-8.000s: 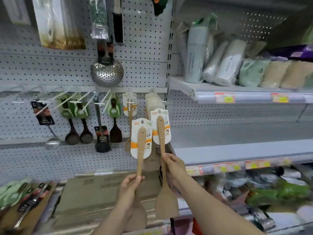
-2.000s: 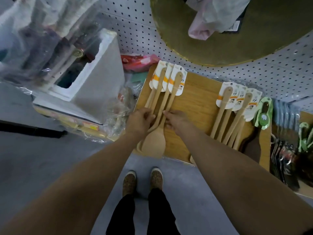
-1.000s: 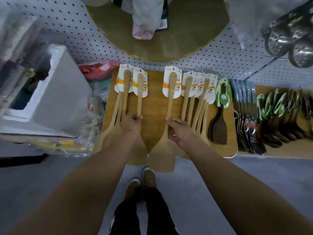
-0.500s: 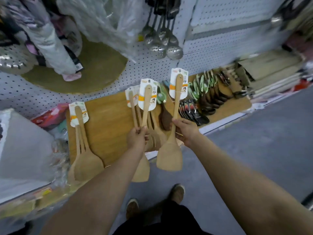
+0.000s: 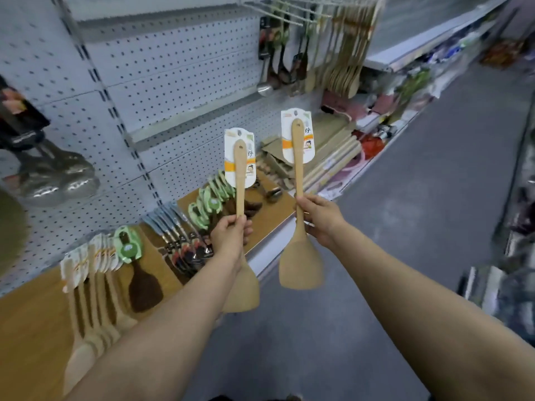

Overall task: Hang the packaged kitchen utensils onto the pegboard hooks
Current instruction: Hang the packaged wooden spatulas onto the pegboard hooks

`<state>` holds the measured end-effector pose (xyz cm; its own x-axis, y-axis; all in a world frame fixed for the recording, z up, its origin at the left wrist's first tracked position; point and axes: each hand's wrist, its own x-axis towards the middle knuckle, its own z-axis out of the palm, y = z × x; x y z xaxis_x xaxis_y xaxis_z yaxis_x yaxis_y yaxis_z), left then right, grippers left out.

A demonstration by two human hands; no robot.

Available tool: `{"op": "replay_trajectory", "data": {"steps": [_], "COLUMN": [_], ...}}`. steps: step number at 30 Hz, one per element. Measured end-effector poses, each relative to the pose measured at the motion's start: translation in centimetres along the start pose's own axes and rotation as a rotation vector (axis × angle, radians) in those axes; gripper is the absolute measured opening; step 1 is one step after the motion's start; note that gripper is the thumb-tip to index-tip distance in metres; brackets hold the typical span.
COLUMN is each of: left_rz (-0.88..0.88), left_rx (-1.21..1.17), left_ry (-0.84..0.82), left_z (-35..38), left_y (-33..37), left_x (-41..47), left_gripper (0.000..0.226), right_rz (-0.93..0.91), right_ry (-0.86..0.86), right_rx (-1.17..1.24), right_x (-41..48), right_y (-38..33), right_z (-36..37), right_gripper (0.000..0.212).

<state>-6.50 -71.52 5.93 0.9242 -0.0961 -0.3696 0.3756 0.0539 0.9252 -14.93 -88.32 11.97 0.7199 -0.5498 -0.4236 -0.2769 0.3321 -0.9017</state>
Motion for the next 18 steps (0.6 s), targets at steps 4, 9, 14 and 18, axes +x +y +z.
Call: {"op": "replay_trajectory", "data": {"steps": [4, 9, 14, 18], "left_rz": [0.034, 0.066, 0.124, 0.147], "left_rx": [-0.069, -0.097, -0.117, -0.163], "left_ry": [-0.083, -0.199, -0.241, -0.252], "left_z": [10.6, 21.3, 32.4, 42.1], "left_y": [2.3, 4.6, 6.7, 8.6], "left_x": [0.1, 2.3, 6.4, 10.6], "left_gripper": [0.009, 0.006, 0.005, 0.009], "right_rz": [-0.039, -0.078, -0.155, -0.176], "right_ry": [0.070, 0.116, 0.121, 0.135], "right_rx": [0.016, 0.068, 0.104, 0.064], "right_x": [3.9, 10.2, 18.7, 26.6], "right_y": [-4.4, -8.9, -13.9, -18.7], "right_z": [-7.8, -14.5, -20.2, -24.3], "right_gripper": [0.009, 0.008, 0.008, 0.008]}}
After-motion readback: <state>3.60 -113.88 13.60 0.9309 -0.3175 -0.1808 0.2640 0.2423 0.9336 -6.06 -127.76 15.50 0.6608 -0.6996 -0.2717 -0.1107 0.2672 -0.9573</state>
